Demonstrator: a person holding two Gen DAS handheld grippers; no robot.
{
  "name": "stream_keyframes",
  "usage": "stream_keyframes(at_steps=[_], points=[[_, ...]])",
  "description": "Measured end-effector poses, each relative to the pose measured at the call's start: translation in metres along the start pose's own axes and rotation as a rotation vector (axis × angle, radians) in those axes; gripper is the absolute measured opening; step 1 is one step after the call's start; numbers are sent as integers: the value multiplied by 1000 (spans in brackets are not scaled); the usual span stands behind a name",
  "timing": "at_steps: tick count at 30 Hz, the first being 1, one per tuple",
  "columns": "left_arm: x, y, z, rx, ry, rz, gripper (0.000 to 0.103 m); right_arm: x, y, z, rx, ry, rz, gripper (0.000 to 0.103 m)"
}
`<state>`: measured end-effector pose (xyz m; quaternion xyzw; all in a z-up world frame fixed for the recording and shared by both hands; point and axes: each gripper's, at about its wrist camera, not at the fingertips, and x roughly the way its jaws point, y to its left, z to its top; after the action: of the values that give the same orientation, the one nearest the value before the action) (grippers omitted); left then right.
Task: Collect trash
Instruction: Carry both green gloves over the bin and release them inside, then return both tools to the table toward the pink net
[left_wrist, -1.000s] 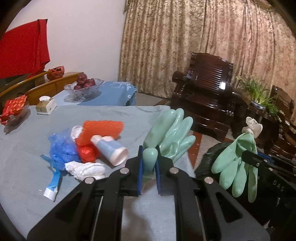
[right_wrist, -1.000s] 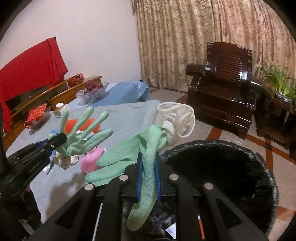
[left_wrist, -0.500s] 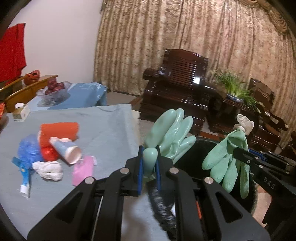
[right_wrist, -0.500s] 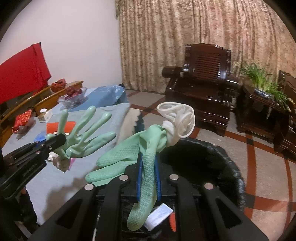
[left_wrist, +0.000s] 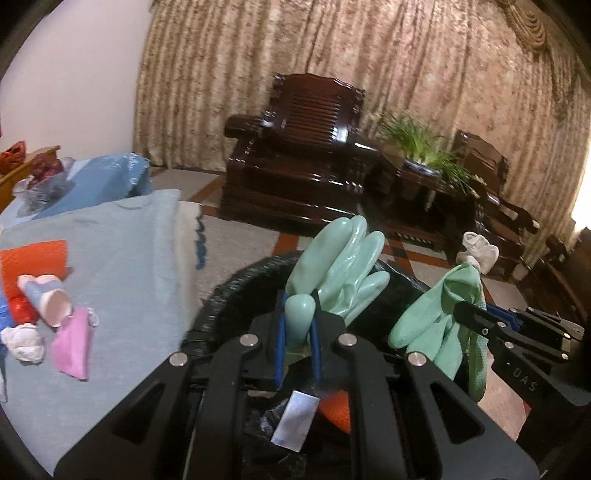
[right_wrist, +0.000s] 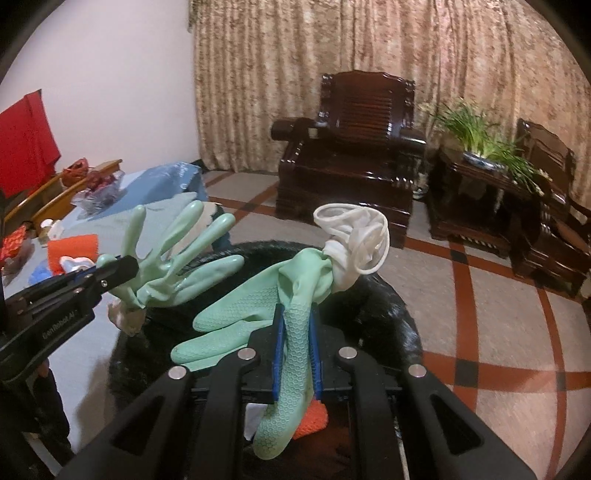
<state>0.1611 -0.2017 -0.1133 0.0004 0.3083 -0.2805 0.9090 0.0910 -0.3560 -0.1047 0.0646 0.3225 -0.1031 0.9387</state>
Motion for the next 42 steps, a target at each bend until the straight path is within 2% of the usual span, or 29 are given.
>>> stream_keyframes(at_steps=[2, 4, 5, 6, 8, 10, 12, 13, 14, 15, 21, 30, 42], points=[[6, -5, -2, 21, 14, -20, 14, 3, -5, -3, 7, 9, -17, 17], [8, -6, -4, 27, 15, -28, 22, 6, -8, -6, 9, 20, -34, 23], [8, -6, -5, 27, 13, -32, 39, 8, -9, -8, 13, 24, -41, 27], [8, -5, -5, 27, 9, -30, 47, 8, -11, -9, 17, 22, -46, 29], [6, -3, -6, 25, -5, -22, 53, 9, -13, -12, 23, 21, -63, 41], [4, 3, -5, 12, -5, -18, 59, 10, -16, -15, 28, 17, -87, 49], [1, 8, -4, 3, -16, -2, 69, 9, -16, -15, 39, 12, -90, 65], [-3, 12, -3, -2, -26, 11, 78, 8, -16, -16, 47, 3, -93, 83], [-8, 16, -2, -6, -39, 25, 86, 5, -16, -16, 53, -14, -99, 92], [-11, 18, -2, -6, -48, 35, 89, 2, -14, -15, 52, -36, -105, 95], [-40, 53, -2, -18, -83, 150, 94, -2, 9, -6, 18, -83, -69, 97], [-90, 135, -14, -102, -115, 362, 94, 6, 74, 2, -46, -98, 71, 97], [-135, 209, -30, -177, -127, 549, 94, 21, 175, 13, -153, -114, 240, 97]])
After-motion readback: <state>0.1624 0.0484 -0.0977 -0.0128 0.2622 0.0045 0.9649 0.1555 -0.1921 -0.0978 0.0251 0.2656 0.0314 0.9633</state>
